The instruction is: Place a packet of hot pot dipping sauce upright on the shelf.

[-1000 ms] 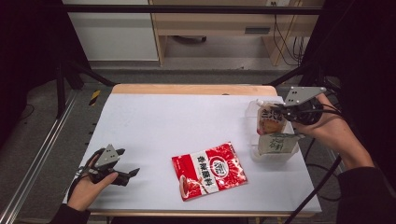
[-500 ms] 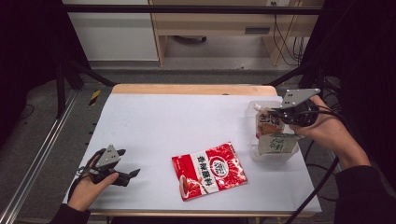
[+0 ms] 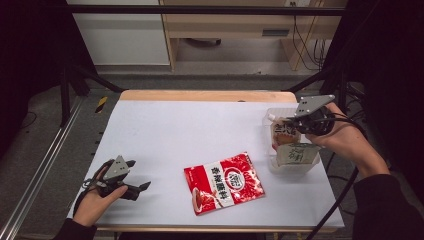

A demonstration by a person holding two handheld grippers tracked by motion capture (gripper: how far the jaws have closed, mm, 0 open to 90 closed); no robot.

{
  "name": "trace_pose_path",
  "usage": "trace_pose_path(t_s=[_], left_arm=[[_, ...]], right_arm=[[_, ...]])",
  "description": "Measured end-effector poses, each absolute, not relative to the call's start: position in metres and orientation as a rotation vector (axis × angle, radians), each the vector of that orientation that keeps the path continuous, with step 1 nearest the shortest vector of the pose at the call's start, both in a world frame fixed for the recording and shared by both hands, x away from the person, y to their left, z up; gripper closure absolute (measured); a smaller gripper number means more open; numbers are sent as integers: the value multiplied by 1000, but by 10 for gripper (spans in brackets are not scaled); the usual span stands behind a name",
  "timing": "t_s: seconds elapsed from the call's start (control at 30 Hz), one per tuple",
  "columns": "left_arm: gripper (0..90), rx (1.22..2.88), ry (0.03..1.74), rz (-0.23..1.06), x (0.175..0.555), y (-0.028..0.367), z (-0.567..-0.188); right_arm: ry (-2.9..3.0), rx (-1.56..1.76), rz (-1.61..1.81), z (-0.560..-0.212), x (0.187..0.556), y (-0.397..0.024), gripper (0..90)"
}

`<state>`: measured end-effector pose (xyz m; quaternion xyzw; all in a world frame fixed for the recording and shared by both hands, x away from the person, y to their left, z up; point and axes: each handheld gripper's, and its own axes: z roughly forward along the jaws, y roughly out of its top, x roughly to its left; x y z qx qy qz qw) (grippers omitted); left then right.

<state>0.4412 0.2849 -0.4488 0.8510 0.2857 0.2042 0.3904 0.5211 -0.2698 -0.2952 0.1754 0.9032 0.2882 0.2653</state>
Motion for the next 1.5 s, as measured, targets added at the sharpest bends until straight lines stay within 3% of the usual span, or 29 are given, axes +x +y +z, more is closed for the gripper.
trace_pose_path(t_s=[1.0, 1.17, 1.43, 1.5], left_arm=[[81, 2185, 709, 503, 441, 281, -451], [81, 2192, 705, 497, 441, 280, -451], [80, 2200, 697, 495, 440, 278, -452], [80, 2201, 697, 495, 440, 278, -453]], right_arm=[[2589, 572, 646, -326, 531, -269, 851], [2522, 601, 725, -313, 525, -272, 705], [2423, 616, 783, -294, 513, -268, 573], [2371, 618, 781, -289, 506, -259, 496]])
